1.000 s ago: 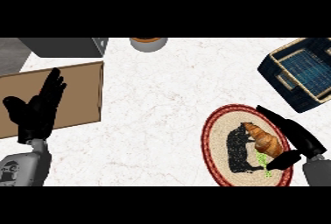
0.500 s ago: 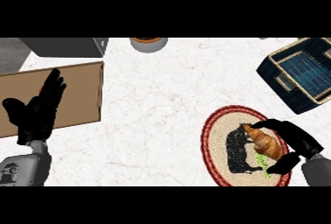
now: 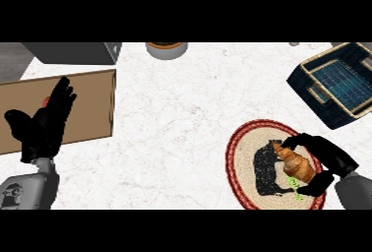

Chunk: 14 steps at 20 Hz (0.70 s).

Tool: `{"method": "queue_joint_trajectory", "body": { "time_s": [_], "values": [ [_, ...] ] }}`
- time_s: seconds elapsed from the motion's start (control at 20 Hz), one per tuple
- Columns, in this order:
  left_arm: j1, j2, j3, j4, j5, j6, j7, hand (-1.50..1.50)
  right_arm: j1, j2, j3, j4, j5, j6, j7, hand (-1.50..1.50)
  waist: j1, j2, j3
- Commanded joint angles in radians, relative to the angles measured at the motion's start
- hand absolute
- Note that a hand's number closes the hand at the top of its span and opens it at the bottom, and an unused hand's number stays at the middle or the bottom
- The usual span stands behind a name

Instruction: Pick the croissant from the placemat and place it in the basket

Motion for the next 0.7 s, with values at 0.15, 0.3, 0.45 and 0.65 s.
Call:
{"method": "queue_joint_trajectory", "body": {
  "time_s": [0.15, 0.3, 0.45, 0.65],
  "values": [
    [-0.034, -0.004, -0.005, 0.011, 0.0, -0.001, 0.004, 0.0, -0.101, 0.261, -0.103, 0.074, -0.056, -0.086, 0.376, 1.5, 0.018, 0.023, 0.028],
    [-0.035, -0.016, -0.023, 0.012, -0.007, -0.003, -0.003, 0.0, -0.181, 0.327, -0.215, 0.084, -0.086, -0.178, 0.582, 1.5, 0.042, 0.033, 0.028],
    [-0.038, -0.009, -0.018, 0.02, 0.002, -0.015, -0.005, 0.0, -0.241, 0.406, -0.268, 0.069, -0.112, -0.35, 0.678, 1.5, 0.057, 0.034, 0.031],
    [-0.067, -0.003, -0.022, 0.03, 0.01, -0.031, 0.013, 0.0, -0.407, 0.412, -0.243, 0.055, -0.186, -0.59, 0.758, 1.5, 0.08, 0.028, 0.031]
  ]
}}
